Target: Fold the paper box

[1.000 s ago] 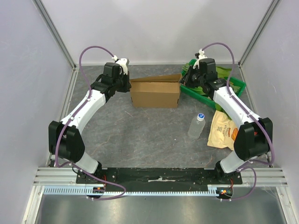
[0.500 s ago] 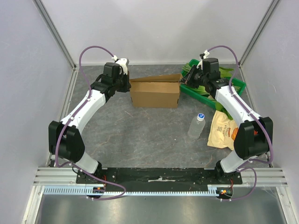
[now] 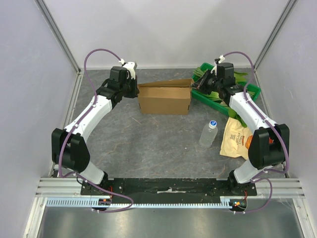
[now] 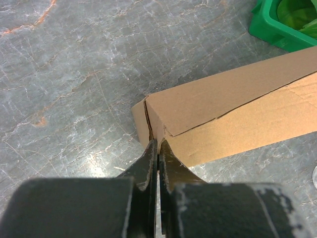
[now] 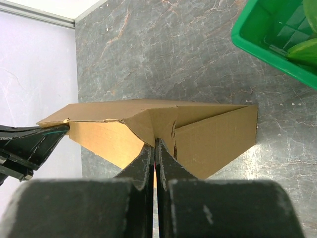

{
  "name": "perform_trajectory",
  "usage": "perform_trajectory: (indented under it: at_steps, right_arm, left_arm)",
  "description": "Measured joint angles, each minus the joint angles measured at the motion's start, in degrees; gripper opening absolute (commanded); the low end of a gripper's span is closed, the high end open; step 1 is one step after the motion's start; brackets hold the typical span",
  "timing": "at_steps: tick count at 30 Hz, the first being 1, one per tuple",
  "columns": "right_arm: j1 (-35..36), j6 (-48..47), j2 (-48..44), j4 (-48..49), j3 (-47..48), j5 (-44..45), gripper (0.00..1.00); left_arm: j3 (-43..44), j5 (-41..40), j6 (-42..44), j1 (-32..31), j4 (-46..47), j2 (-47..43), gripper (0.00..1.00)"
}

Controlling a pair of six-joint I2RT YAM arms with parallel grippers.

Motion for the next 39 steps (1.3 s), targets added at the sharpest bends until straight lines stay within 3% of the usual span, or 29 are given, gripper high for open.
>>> perform_trajectory:
  at_steps: [9,22,27,35,39]
  right_arm:
    - [-0.4,-1.4,-0.5,2.8,-2.2,-1.0,0.00]
    - [0.9,-16.5,-3.2,9.2,-7.4,-0.3,0.00]
    - [5.5,-21.6,-5.8,12.1,-10.5,9.1,0.00]
    - [16.2,-28.5,-18.8,28.7,-30.4,26.9,0.00]
    - [17.8,-29.9,-19.6,35.5,-34.6,30.6,0.09]
  left_arm:
    - [0.0,0.0,0.0,0.0,0.1,0.0,0.02]
    - [0.0,0.0,0.0,0.0,0.5,0.2,0.02]
    - [0.0,-0.1,0.0,0.0,0.5,0.2,0.02]
    - [-4.7,-1.5,-1.1,-0.1,6.9,-1.7,0.02]
    - [-6.0,-1.6,-1.6,-0.1,8.5,-2.5,0.02]
